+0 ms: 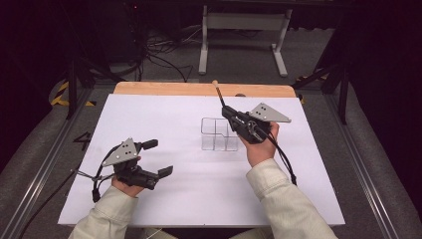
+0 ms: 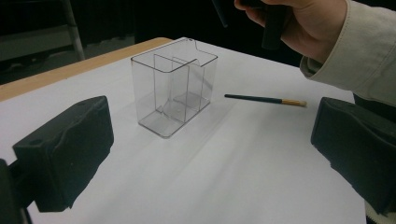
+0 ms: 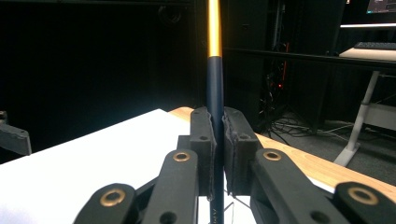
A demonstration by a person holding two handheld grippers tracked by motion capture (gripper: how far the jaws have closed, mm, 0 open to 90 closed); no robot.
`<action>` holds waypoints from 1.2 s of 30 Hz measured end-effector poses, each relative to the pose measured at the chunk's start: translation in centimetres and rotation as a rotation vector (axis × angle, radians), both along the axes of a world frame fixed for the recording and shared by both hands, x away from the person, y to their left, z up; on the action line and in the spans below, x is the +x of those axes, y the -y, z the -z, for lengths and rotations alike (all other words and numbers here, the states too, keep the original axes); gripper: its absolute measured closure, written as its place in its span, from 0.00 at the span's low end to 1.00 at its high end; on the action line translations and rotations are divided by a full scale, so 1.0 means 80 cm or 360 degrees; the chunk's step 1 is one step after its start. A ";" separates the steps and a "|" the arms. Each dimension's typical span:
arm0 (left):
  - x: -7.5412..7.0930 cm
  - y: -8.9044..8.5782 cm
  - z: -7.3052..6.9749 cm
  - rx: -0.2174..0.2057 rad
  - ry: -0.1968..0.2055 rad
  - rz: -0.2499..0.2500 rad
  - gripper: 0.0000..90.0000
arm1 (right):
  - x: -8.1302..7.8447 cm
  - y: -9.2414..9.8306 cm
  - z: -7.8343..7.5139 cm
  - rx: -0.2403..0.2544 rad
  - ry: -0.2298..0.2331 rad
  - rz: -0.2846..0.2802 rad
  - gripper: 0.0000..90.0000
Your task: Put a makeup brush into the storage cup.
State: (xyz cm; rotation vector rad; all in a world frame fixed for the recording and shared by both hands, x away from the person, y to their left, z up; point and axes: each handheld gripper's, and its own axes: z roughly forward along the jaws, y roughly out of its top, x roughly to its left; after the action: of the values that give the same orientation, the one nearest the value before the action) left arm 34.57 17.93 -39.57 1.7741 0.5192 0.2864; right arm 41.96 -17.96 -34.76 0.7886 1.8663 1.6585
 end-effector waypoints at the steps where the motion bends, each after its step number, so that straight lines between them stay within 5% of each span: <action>1: 0.000 0.000 0.000 0.0000 0.0001 0.0000 0.00 | 0.001 0.000 0.001 -0.0004 0.0003 0.0001 0.93; 36: 0.003 -0.005 0.003 -0.0018 -0.0013 -0.0008 0.00 | 0.037 -0.022 0.044 -0.0037 -0.0071 0.0061 0.93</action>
State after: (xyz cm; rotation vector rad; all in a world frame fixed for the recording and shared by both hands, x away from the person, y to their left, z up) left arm 34.80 18.37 -39.84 1.7637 0.5307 0.2793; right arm 44.88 -16.20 -38.31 0.8529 1.8857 1.6049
